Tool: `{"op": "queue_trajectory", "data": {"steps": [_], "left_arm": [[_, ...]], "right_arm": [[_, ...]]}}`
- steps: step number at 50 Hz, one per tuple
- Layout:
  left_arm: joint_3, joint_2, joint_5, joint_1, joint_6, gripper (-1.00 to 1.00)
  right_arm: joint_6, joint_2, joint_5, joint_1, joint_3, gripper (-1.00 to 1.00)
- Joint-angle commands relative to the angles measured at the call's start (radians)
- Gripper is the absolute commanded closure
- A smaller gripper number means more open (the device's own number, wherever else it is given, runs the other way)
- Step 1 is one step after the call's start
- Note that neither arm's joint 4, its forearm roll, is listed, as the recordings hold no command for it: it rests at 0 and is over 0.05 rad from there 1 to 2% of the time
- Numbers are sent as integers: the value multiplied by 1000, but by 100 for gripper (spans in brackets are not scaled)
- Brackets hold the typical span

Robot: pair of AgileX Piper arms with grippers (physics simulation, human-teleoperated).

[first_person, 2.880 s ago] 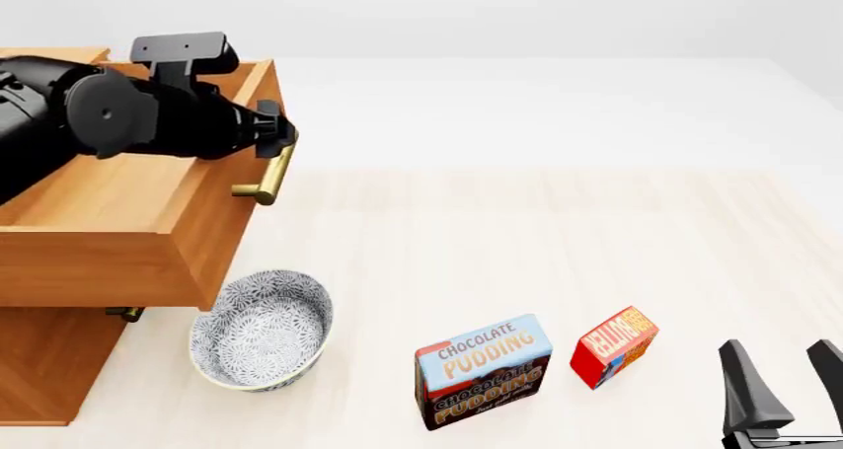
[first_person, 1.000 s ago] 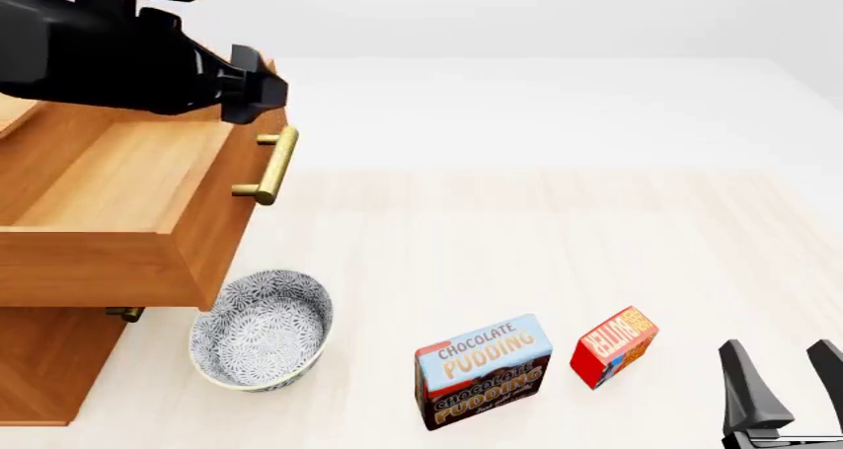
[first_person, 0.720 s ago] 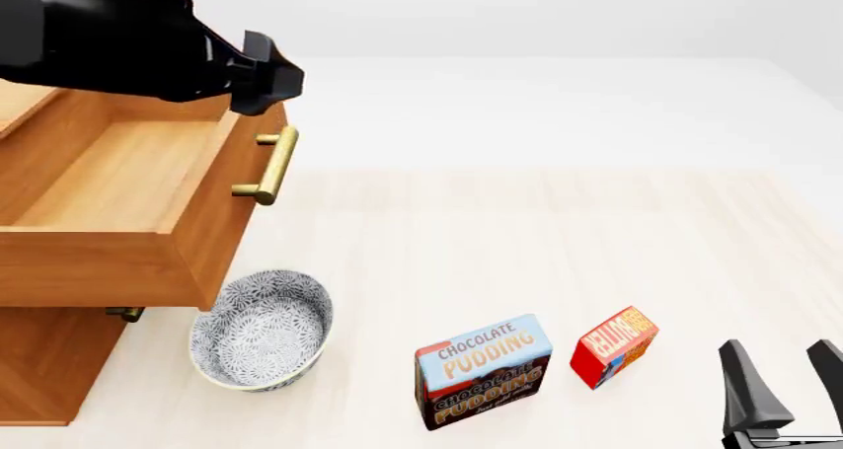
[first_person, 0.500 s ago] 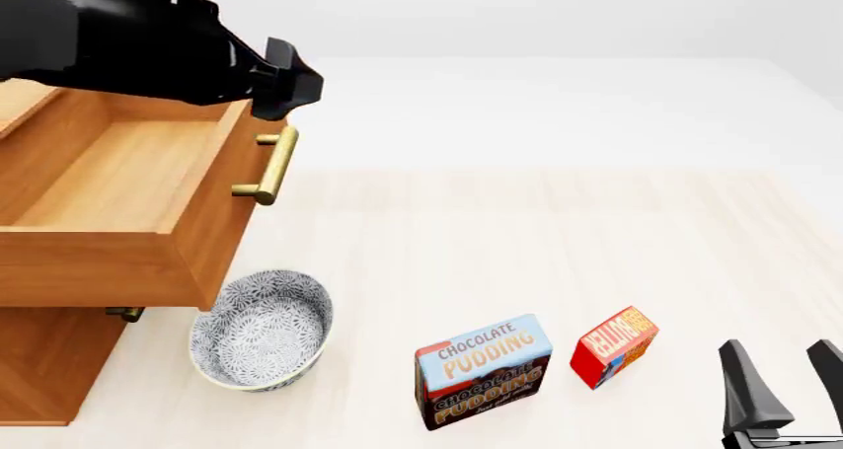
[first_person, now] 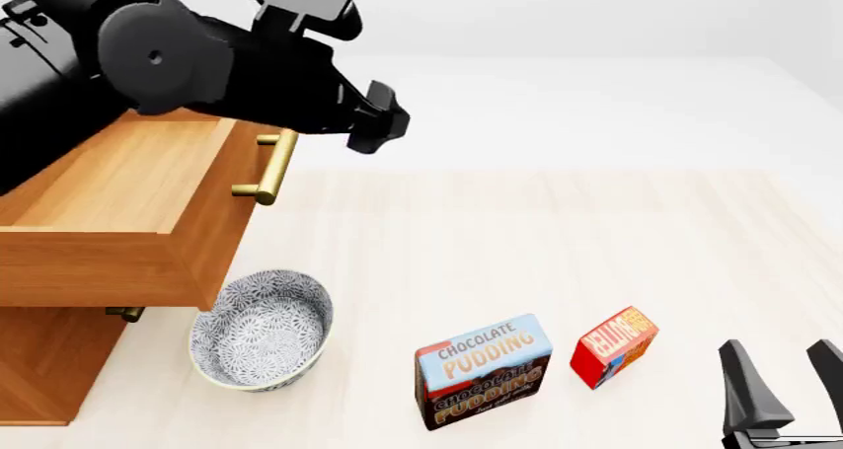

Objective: Put the butter at the back in the top drawer of the cabinet and close it.

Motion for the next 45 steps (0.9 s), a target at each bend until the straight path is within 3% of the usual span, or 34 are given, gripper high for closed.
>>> {"op": "queue_trajectory", "data": {"steps": [1,11,12,18,31,45], "left_arm": [[-31,83,-22,-64,-2,-100],[-64,114,-15,-86,-1,-100],[-107,176,-16,-121,3,-100],[-157,242,-11,-161,1,-100],[-224,299,10,-197,-7,-100],[-359,447,40,-265,-14,-100]], "right_arm": [[0,0,0,0,0,-100],[0,0,0,0,0,-100],[0,0,0,0,0,-100],[0,0,0,0,0,-100],[0,0,0,0,0,-100],[0,0,0,0,0,-100]]}}
